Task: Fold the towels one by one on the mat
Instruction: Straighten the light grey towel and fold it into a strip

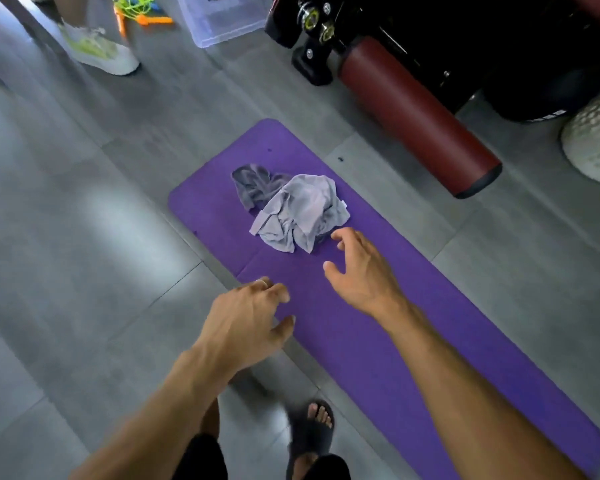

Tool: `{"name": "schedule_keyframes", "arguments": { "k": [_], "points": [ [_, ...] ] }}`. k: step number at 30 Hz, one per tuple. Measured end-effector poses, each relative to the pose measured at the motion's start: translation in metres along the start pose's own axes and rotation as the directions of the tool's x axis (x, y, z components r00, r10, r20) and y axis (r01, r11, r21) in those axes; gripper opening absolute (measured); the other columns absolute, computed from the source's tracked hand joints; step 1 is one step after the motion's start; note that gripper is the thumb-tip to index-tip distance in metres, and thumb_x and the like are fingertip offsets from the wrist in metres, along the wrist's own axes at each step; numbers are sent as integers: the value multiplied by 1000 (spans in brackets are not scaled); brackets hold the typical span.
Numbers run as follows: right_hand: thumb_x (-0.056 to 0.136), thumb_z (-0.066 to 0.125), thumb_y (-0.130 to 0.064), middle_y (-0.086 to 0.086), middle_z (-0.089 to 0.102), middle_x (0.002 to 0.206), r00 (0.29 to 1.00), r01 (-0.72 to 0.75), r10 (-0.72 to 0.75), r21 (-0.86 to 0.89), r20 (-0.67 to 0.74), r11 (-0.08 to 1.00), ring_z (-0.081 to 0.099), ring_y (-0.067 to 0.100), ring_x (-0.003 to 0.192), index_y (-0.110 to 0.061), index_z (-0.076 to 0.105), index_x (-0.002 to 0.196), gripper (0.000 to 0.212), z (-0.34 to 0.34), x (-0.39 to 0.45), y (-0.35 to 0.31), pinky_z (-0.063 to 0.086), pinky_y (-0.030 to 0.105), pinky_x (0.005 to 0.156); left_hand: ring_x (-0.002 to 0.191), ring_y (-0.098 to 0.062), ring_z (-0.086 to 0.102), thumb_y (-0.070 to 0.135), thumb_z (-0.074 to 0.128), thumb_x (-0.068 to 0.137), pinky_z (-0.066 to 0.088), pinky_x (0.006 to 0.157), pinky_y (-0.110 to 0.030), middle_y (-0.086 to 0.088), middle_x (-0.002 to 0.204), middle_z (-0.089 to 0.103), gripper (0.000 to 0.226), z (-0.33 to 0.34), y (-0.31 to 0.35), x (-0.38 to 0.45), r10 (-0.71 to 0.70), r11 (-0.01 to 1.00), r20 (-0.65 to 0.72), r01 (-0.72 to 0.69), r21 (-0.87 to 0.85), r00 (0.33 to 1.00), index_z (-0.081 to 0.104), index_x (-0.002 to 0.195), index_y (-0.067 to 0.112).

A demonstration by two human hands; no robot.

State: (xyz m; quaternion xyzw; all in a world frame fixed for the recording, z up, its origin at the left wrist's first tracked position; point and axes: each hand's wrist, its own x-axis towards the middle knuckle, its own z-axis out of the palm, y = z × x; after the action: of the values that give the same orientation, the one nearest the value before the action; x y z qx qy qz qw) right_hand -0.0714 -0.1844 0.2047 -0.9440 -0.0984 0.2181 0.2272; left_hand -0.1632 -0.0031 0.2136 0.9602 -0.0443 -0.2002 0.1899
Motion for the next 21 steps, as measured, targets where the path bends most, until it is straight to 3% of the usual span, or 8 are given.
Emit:
{"name": "schedule_keyframes", "arguments": {
  "k": [8, 13, 16, 18, 21],
  "points": [
    [89, 61, -32, 2, 49, 128, 977, -210, 209, -6, -30, 978, 49, 25, 119, -20, 45, 128, 44, 129, 195, 93, 45, 38, 94, 93, -17, 63, 43, 58, 84, 51, 73, -33, 10, 102, 62, 26, 111, -127, 226, 89, 995, 37, -87, -51, 995, 61, 106, 29],
    [79, 69, -47, 3, 39, 139, 959, -281, 277, -62, -68, 958, 41, 29, 126, -22, 39, 139, 72, 230, 282, 156, 40, 40, 96, 98, -15, 61, 32, 59, 84, 52, 73, -35, 10, 108, 59, 24, 201, -186, 332, 209, 977, 72, -207, -42, 975, 61, 108, 29],
    [74, 68, -50, 7, 40, 139, 929, -366, 361, -60, -84, 929, 43, 32, 125, -14, 27, 144, 88, 281, 310, 181, 41, 47, 95, 111, -13, 51, 29, 63, 82, 47, 71, -31, 10, 122, 50, 43, 246, -213, 376, 299, 952, 76, -302, 44, 951, 52, 124, 30],
    [80, 64, -41, 9, 51, 130, 918, -371, 356, -64, -175, 926, 51, 33, 118, -10, 36, 135, 70, 311, 325, 202, 43, 43, 88, 119, -16, 43, 26, 68, 78, 48, 77, -33, 6, 131, 44, 58, 268, -224, 404, 352, 932, 34, -354, 82, 935, 47, 132, 28],
    [88, 55, -23, 7, 62, 105, 913, -241, 243, 44, -327, 969, 58, 30, 95, -13, 53, 98, 14, 332, 336, 233, 34, 32, 67, 128, -25, 35, 24, 75, 71, 40, 101, -43, -4, 137, 40, 75, 292, -231, 438, 445, 886, -120, -417, 202, 887, 43, 138, 23]
  ]
}}
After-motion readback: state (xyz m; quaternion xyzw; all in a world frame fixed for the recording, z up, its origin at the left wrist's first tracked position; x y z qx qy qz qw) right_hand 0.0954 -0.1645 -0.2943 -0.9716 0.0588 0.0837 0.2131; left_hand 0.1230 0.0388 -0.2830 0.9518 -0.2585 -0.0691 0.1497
